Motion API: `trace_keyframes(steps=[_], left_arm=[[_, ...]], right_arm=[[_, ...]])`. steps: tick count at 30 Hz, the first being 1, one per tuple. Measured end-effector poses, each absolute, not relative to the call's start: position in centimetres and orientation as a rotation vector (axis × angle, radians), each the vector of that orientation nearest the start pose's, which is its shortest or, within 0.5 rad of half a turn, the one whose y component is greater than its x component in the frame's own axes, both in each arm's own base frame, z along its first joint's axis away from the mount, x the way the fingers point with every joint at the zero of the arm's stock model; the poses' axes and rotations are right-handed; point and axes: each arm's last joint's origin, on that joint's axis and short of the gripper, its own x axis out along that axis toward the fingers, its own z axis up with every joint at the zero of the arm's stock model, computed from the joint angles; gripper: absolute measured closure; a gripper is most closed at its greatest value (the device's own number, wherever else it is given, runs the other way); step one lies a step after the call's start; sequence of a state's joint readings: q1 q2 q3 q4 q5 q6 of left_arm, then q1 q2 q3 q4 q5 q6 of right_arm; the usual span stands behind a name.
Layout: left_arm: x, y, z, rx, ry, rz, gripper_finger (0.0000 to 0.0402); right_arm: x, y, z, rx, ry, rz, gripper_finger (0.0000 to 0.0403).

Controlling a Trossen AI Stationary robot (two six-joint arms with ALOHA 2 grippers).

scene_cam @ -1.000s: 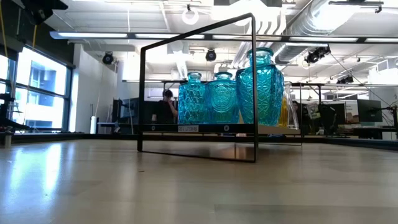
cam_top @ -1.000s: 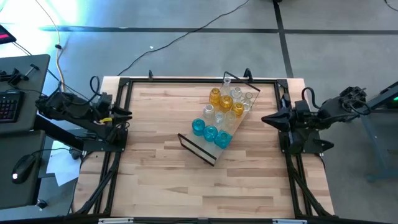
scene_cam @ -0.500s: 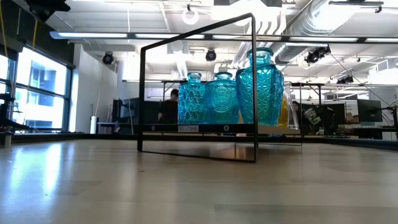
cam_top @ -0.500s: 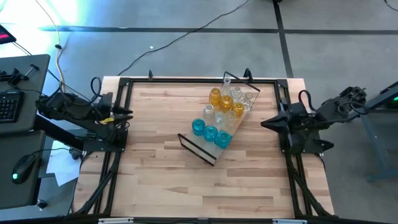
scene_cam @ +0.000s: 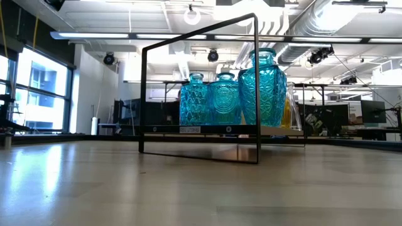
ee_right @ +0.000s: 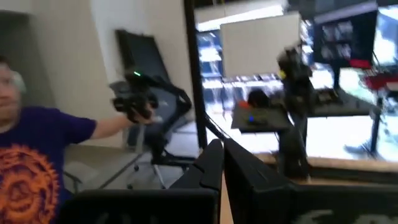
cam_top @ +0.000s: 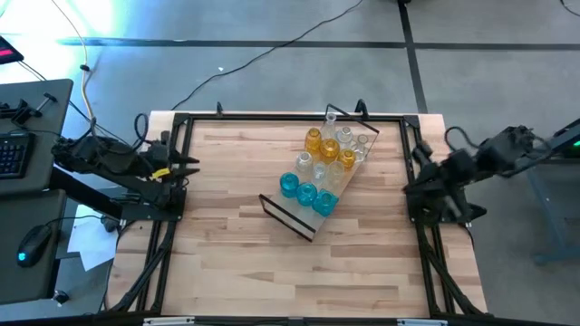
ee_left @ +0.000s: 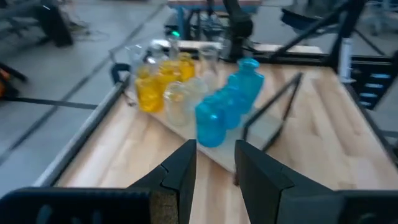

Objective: Sort vases onto shelf
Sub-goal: Return to Home Position

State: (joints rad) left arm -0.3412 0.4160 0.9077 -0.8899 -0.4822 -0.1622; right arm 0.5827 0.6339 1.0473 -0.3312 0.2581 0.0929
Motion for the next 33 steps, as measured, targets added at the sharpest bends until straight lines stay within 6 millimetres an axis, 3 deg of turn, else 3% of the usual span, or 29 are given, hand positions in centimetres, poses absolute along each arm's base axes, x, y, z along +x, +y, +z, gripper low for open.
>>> trace_keyframes(steps=[5,12,17,20,28,33], left_arm=[[3.7,0.3,34.3,-0.013,0.281,0.233,0.03],[-0.2,1.8,30.2,-0.133,0.116,0.288,0.03],[1.1,0.9,30.1,-0.095,0.025,0.079,0.03],[3.2,0.0,28.8,-0.043,0.06,0.042,0.03],[5.6,-1.3,25.6,-0.051,0.081,-0.08,0.03],[6.6,-1.8,23.9,-0.164,0.115,-0.127,0.03]], right_arm=[[6.8,3.7,42.0,0.098,-0.15,0.355,0.0402],[4.8,2.3,37.1,0.103,-0.281,0.335,0.0402],[3.4,1.8,33.3,0.064,-0.478,0.418,0.0402],[2.9,1.8,31.3,0.033,-0.575,0.511,0.0402],[4.8,3.3,28.9,0.016,-0.472,0.591,0.0402],[5.3,3.7,27.8,0.01,-0.497,0.623,0.0402]])
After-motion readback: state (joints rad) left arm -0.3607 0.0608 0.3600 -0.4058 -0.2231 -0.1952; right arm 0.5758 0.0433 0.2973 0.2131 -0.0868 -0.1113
